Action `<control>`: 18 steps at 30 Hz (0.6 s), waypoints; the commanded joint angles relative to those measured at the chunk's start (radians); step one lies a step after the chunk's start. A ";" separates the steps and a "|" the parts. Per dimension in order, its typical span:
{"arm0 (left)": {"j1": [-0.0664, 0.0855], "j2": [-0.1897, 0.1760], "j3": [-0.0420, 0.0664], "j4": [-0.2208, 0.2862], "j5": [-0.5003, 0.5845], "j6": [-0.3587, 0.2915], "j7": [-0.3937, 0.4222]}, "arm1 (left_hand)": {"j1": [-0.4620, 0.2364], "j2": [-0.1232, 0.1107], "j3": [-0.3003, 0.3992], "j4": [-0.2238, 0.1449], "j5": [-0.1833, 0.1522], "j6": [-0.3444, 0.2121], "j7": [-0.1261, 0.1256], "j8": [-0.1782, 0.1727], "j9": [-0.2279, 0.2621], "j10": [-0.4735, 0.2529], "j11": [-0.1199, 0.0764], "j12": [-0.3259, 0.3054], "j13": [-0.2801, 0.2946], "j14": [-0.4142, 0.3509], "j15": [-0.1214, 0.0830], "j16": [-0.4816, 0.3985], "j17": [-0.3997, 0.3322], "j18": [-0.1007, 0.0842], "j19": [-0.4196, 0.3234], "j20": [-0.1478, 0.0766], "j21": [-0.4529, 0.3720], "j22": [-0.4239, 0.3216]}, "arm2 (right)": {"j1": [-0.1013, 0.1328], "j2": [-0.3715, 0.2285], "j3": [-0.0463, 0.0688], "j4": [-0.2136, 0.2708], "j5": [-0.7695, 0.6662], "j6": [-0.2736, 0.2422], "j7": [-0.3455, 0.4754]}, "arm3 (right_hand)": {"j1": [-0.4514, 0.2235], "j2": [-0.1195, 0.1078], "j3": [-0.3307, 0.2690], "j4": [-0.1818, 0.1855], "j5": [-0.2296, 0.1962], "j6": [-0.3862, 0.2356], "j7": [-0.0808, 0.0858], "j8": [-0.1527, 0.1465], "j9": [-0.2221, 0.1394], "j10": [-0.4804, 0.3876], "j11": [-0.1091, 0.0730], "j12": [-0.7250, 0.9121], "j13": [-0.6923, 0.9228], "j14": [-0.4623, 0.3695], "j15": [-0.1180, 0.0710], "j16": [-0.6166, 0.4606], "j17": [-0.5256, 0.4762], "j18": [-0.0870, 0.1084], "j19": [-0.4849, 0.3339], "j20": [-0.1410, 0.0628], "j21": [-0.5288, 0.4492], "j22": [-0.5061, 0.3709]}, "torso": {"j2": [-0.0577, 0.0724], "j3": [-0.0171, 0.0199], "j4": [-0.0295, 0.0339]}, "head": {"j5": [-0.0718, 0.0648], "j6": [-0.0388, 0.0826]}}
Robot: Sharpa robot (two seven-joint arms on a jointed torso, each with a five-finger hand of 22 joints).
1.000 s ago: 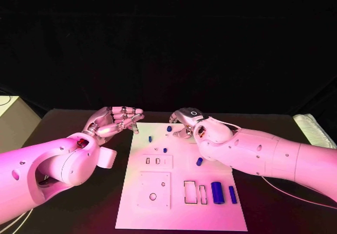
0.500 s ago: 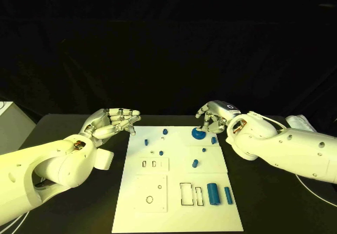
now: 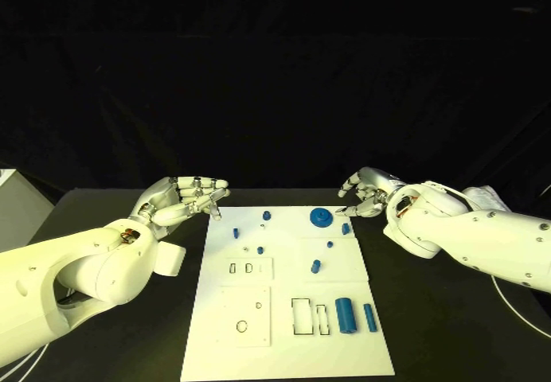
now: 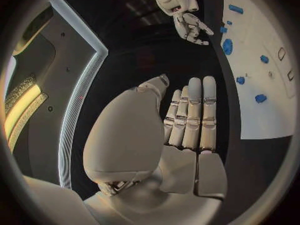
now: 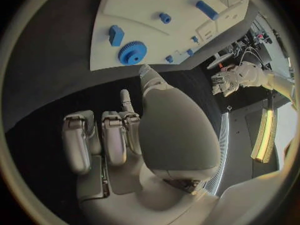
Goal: Assemble the parts on the task board
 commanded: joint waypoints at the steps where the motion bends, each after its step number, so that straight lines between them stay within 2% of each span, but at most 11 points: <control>1: 0.001 0.003 0.000 -0.001 -0.004 0.021 0.006 | 0.001 0.000 0.006 0.001 -0.007 -0.005 0.001 -0.007 0.001 -0.006 0.002 -0.005 0.000 -0.007 0.002 0.006 0.000 0.013 -0.003 0.000 0.002 0.001 | -0.008 0.023 -0.001 -0.018 0.022 0.039 -0.019 | 0.011 0.003 -0.001 0.005 0.008 -0.007 -0.001 0.006 0.001 0.103 0.009 0.002 0.262 0.105 0.006 0.004 0.262 -0.014 0.105 0.005 0.002 0.263 | 0.002 -0.0011 0.0044 | -0.002 -0.003; 4: 0.001 0.004 0.000 -0.002 -0.004 0.022 0.006 | 0.001 0.000 0.006 0.001 -0.007 -0.005 0.001 -0.007 0.001 -0.006 0.002 -0.005 0.000 -0.007 0.002 0.006 0.000 0.013 -0.003 0.000 0.002 0.001 | -0.014 0.041 -0.002 -0.034 0.016 0.036 -0.022 | 0.011 0.004 -0.001 0.005 0.009 -0.007 -0.001 0.006 0.001 0.103 0.009 0.002 0.262 0.105 0.006 0.004 0.262 -0.014 0.105 0.005 0.002 0.263 | 0.004 0.0001 0.0055 | -0.001 -0.002; 9: 0.001 0.005 0.000 -0.002 -0.004 0.023 0.005 | 0.001 0.000 0.007 0.001 -0.007 -0.006 0.001 -0.007 0.001 -0.007 0.002 -0.004 0.000 -0.008 0.002 0.006 -0.001 0.013 -0.005 0.000 0.004 0.002 | -0.027 0.078 -0.004 -0.068 0.004 0.027 -0.026 | 0.011 0.008 0.002 0.005 0.010 -0.007 -0.001 0.008 0.002 0.103 0.009 0.002 0.262 0.105 0.007 0.004 0.262 -0.014 0.105 0.006 0.002 0.263 | 0.003 -0.0016 0.0055 | 0.000 -0.008; 13: 0.001 0.005 0.000 -0.003 -0.004 0.024 0.005 | 0.001 0.000 0.007 0.001 -0.007 -0.006 0.001 -0.007 0.001 -0.007 0.002 -0.004 0.000 -0.008 0.002 0.006 -0.001 0.013 -0.005 0.000 0.004 0.002 | -0.035 0.098 -0.005 -0.084 -0.005 0.023 -0.028 | 0.011 0.009 0.002 0.006 0.010 -0.007 0.000 0.008 0.002 0.103 0.009 0.002 0.262 0.105 0.007 0.004 0.262 -0.014 0.105 0.006 0.002 0.263 | 0.006 -0.0005 0.0072 | 0.001 -0.009; 18: 0.001 0.006 0.000 -0.003 -0.004 0.025 0.005 | 0.001 0.000 0.007 0.001 -0.007 -0.006 0.001 -0.007 0.001 -0.007 0.002 -0.004 0.000 -0.008 0.002 0.006 -0.001 0.013 -0.005 0.000 0.004 0.002 | -0.041 0.120 -0.006 -0.103 -0.012 0.016 -0.031 | 0.011 0.010 0.003 0.006 0.010 -0.007 0.000 0.009 0.002 0.103 0.010 0.002 0.262 0.105 0.007 0.004 0.262 -0.014 0.105 0.006 0.002 0.263 | 0.005 -0.0001 0.0056 | 0.008 -0.016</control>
